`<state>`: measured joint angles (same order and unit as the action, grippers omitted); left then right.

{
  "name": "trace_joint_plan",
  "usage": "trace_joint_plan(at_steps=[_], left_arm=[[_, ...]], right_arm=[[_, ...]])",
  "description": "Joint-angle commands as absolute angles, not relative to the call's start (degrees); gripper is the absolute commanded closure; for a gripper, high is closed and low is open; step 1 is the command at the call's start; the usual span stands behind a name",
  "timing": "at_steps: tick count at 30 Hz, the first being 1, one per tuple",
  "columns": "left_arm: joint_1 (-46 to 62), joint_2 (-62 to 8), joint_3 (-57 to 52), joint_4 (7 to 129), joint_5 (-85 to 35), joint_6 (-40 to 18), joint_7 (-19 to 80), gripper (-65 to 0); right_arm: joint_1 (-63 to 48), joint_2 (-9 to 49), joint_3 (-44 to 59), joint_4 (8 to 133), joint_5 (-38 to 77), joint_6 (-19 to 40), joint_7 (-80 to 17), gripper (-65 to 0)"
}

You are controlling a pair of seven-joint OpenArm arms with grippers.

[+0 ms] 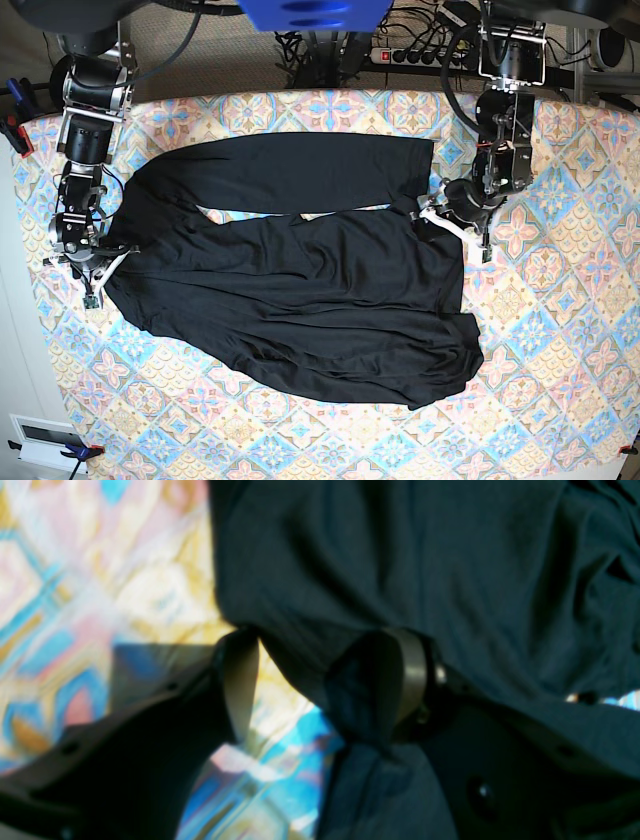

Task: Layout the t-shirt on the table in an organized manner, then fold the t-shirt properly
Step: 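Grasp the shirt edge with the left gripper and stretch it taut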

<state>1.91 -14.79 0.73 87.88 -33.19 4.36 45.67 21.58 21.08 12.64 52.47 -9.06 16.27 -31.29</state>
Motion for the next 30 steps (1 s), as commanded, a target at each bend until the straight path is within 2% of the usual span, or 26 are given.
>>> trace_joint_plan(at_steps=[1,3,6,7,20,26,30], left_arm=[[1.36,-14.37,1.01,88.13,-33.54,4.44,47.34,-32.3],[0.57,-14.37,1.1,88.13,-33.54,4.44,47.34,-22.5],[-1.63,-14.55,0.66,88.22,-33.63,4.44,47.16,-2.5],[-2.42,-14.99,0.66,88.22,-33.63,4.53,47.16,0.0],[-10.59,-28.88,-4.26,96.48,-33.89,4.44,47.34,0.0],[-10.15,-31.25,-4.18,96.48,-33.98,4.44,47.52,-0.1],[-6.02,-31.25,-4.35,96.57,-33.71,4.44,47.52,-0.2]], right_arm=[[23.16,22.29,12.88,53.49,-9.19,15.87,-30.2,-0.1],[23.16,22.29,12.88,53.49,-9.19,15.87,-30.2,-0.1],[23.16,22.29,12.88,53.49,-9.19,15.87,-30.2,-0.1],[23.16,22.29,12.88,53.49,-9.19,15.87,-30.2,-0.1],[23.43,22.11,12.88,53.05,-9.19,15.87,-30.2,-0.1],[23.43,22.11,12.88,53.05,-9.19,15.87,-30.2,-0.1],[23.34,22.11,12.88,52.97,-9.27,15.87,-30.2,-0.1]])
